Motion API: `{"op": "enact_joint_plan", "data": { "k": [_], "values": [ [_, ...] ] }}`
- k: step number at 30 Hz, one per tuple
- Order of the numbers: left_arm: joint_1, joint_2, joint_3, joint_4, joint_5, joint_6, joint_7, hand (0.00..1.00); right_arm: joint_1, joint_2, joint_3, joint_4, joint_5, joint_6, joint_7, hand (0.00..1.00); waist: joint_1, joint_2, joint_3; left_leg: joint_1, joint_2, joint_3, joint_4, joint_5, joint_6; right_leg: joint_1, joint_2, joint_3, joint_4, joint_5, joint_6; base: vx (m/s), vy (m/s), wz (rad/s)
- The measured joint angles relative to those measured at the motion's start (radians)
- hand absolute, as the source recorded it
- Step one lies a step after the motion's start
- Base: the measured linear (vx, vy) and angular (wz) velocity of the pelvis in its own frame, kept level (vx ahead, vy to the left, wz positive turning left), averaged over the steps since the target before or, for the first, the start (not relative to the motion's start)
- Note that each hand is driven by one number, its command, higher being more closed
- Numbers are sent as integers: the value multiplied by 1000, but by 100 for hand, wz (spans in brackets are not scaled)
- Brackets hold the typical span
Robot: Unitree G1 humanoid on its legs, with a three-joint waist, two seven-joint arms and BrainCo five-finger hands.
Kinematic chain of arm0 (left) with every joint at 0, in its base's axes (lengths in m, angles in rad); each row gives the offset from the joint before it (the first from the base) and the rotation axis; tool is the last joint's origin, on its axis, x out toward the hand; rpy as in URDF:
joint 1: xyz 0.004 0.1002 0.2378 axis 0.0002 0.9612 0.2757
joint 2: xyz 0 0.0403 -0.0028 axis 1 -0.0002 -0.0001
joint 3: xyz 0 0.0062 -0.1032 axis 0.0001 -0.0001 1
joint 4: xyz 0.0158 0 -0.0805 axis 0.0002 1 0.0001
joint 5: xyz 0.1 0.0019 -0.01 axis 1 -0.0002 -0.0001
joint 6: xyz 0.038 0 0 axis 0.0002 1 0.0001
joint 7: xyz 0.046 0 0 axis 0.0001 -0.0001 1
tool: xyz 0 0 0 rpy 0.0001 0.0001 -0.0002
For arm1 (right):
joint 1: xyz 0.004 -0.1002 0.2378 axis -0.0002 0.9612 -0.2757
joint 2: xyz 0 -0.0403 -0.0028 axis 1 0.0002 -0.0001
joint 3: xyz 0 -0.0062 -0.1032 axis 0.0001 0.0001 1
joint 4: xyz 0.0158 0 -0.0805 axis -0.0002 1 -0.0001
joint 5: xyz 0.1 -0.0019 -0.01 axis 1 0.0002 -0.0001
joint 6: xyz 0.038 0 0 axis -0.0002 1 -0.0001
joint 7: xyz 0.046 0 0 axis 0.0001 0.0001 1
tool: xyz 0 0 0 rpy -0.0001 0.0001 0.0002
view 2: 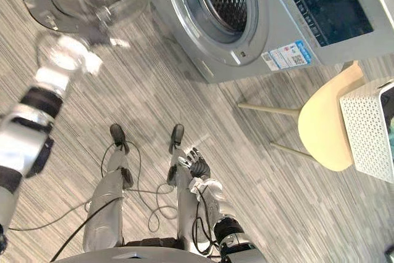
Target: Pick up the laundry basket with both hands and put the clothes into the washing machine.
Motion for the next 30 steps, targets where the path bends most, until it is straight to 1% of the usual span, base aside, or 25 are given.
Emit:
{"op": "enact_joint_plan", "data": {
  "k": [2, 3, 4, 6, 9, 11, 14, 17, 20, 21, 22, 23, 24, 26, 27, 28, 29, 30],
  "values": [
    [-39, 21, 30, 3, 42, -1, 32, 0, 32, 13, -17, -56, -27, -18, -26, 0, -7, -5, 3, -24, 5, 1, 4, 0, 0, -17, 4, -2, -5, 5, 2, 28, -13, -5],
    [-57, 25, 63, 5, 63, -4, 54, 0, 60, 20, -31, -88, -31, -26, -42, 0, -6, -11, 7, -41, 10, 3, 17, -5, 0, -25, 7, -1, -14, 11, 5, 33, -2, -7],
    [-63, 32, 93, 4, 67, -12, 76, 0, 90, 20, -34, -118, -51, -33, -61, 0, -4, -14, 10, -60, 18, 4, 34, -15, -4, -36, 12, -1, -15, 16, 6, 38, 1, -9],
    [-60, 40, 142, -1, 59, -13, 96, 0, 145, 21, -43, -165, -65, -47, -75, 0, -4, -15, 16, -78, 30, 2, 52, -27, -9, -47, 20, -2, -15, 16, 6, 41, 8, -7],
    [-42, 40, 211, -19, 12, -18, 126, 0, 184, 25, -63, -174, -66, -59, -77, 0, -4, -16, 17, -84, 39, 2, 51, -32, -16, -54, 27, -2, -14, 17, 7, 37, 17, -5],
    [-28, 39, 262, -24, -26, -35, 155, 0, 192, 25, -78, -174, -73, -64, -81, 0, -4, -16, 17, -85, 45, 3, 50, -37, -22, -57, 32, -3, -12, 17, 7, 33, 31, -5],
    [18, 42, 333, -49, -87, -45, 182, 0, 195, 24, -79, -176, -141, -66, -92, 0, -3, -15, 17, -84, 49, 2, 50, -39, -26, -57, 36, -4, -12, 17, 7, 7, 7, -1],
    [85, 43, 368, -80, -124, -54, 184, 0, 195, 23, -80, -176, -145, -64, -103, 0, 6, -14, 18, -84, 51, 4, 61, -38, -25, -53, 35, -4, -11, 17, 7, 19, 38, 0],
    [166, 37, 406, -108, -145, -60, 182, 0, 197, 22, -80, -176, -170, -61, -104, 0, 20, -13, 18, -72, 54, 4, 71, -51, -39, -38, 36, -4, -11, 16, 6, 0, 0, 0],
    [221, 23, 440, -136, -153, -62, 182, 0, 197, 22, -79, -177, -184, -59, -104, 0, 31, -10, 18, -63, 54, 6, 72, -53, -40, -28, 35, -4, -11, 15, 4, 0, 0, 0],
    [243, 13, 453, -147, -157, -67, 182, 0, 197, 22, -79, -177, -184, -59, -104, 0, 35, -8, 18, -59, 54, 5, 71, -54, -40, -23, 35, -5, -11, 14, 3, 6, 7, 5],
    [292, -12, 477, -162, -168, -72, 183, 0, 197, 22, -79, -178, -185, -55, -104, 0, 46, -5, 18, -39, 53, 5, 70, -55, -40, -3, 35, -6, -10, 8, -4, 15, 3, 10],
    [358, -34, 493, -190, -172, -76, 183, 0, 198, 22, -78, -178, -188, -52, -104, 0, 53, -4, 18, -15, 52, 6, 72, -58, -43, 20, 33, -7, -3, -5, -13, 16, -1, 8],
    [456, -70, 515, -230, -172, -81, 183, 0, 198, 21, -79, -179, -210, -47, -104, 0, 60, 1, 18, 24, 52, 7, 81, -70, -46, 51, 29, -7, 24, -35, -17, 30, -17, 7],
    [548, -105, 520, -268, -174, -84, 183, 0, 199, 17, -79, -179, -222, -41, -104, 0, 65, 11, 15, 54, 56, 9, 101, -87, -47, 76, 26, -6, 54, -62, -20, 57, -26, 5],
    [642, -157, 520, -305, -183, -90, 180, 0, 202, 10, -80, -178, -223, -36, -104, 0, 75, 29, 16, 87, 65, 26, 132, -116, -45, 105, 22, -3, 87, -94, -22, 55, -23, 3],
    [688, -188, 519, -318, -190, -91, 179, 0, 205, 6, -80, -178, -225, -34, -104, 0, 81, 40, 14, 105, 72, 43, 149, -131, -42, 121, 19, -3, 105, -108, -22, 52, -16, 3],
    [762, -237, 519, -344, -192, -92, 178, 0, 211, -2, -80, -177, -236, -32, -104, 0, 85, 61, 7, 126, 83, 66, 176, -143, -46, 138, 14, -3, 134, -131, -21, 75, -11, 0]
  ]
}}
